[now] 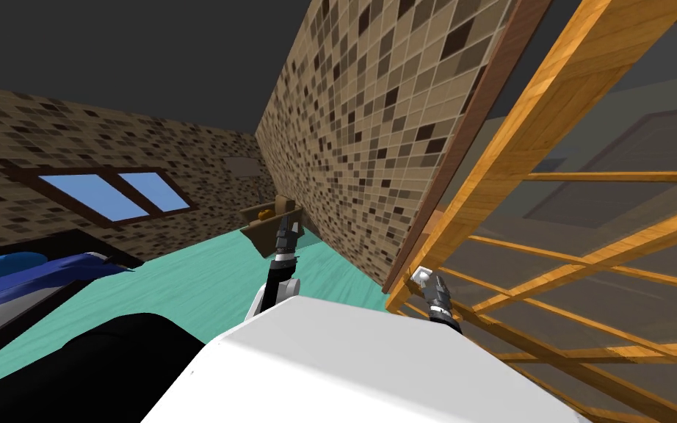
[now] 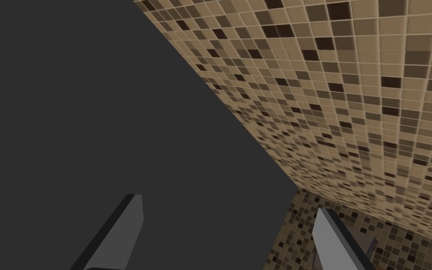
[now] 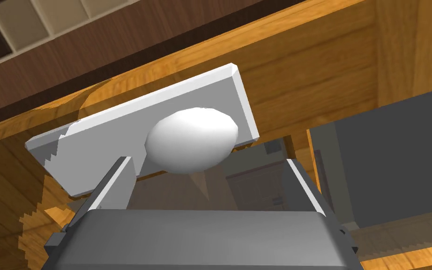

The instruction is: Pull the door open

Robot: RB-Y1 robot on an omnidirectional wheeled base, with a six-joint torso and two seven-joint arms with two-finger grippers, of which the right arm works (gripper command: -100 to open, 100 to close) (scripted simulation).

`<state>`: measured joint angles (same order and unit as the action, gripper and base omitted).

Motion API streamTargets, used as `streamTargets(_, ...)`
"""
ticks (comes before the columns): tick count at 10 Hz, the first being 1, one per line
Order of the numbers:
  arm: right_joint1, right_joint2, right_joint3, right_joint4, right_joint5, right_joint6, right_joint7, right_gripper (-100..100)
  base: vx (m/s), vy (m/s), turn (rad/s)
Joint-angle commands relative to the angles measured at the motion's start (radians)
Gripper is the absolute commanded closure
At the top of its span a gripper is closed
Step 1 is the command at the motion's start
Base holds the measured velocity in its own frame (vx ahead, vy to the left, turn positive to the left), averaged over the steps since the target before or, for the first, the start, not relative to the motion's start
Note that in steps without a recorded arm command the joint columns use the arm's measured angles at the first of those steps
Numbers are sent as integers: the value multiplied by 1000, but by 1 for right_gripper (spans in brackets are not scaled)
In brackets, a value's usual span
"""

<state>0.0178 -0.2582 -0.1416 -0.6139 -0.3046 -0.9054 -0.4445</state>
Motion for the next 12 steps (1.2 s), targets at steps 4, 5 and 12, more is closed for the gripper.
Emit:
streamTargets(4, -6, 20, 17, -14, -49, 3, -120, -100, -71, -5, 33)
streamTargets(5, -8, 27, 22, -19, -65, 4, -147, -100, -82, -16, 65)
streamTargets(12, -16, 57, 45, -44, -138, 12, -317, -100, -66, -10, 40)
